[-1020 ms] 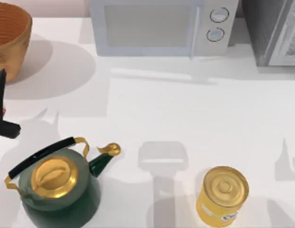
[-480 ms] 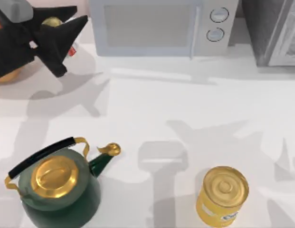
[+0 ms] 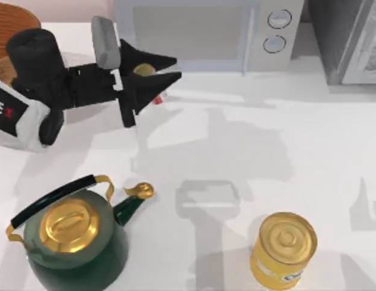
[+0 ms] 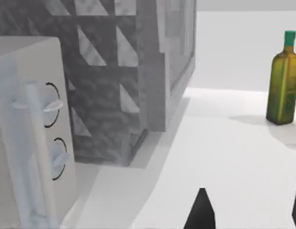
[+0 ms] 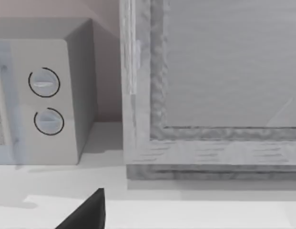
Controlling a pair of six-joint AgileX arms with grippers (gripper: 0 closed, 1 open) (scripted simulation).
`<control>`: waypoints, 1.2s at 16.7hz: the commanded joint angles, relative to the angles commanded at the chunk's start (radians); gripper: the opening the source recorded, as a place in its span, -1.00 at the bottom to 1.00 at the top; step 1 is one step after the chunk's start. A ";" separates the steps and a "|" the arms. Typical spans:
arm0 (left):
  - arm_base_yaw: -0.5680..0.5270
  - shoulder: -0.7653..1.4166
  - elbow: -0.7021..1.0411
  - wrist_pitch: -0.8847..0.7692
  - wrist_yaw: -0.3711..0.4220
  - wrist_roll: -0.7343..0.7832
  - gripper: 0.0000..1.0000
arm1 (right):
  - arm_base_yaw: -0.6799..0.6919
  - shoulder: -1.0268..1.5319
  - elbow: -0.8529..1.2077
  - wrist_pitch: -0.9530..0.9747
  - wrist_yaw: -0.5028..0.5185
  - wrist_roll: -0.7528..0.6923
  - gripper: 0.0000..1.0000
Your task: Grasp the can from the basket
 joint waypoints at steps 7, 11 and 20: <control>-0.066 0.366 0.130 0.198 0.155 0.008 -1.00 | 0.000 0.000 0.000 0.000 0.000 0.000 1.00; -0.075 0.391 0.134 0.212 0.164 0.009 -1.00 | 0.000 0.000 0.000 0.000 0.000 0.000 1.00; -0.075 0.391 0.134 0.212 0.164 0.009 -0.10 | 0.000 0.000 0.000 0.000 0.000 0.000 1.00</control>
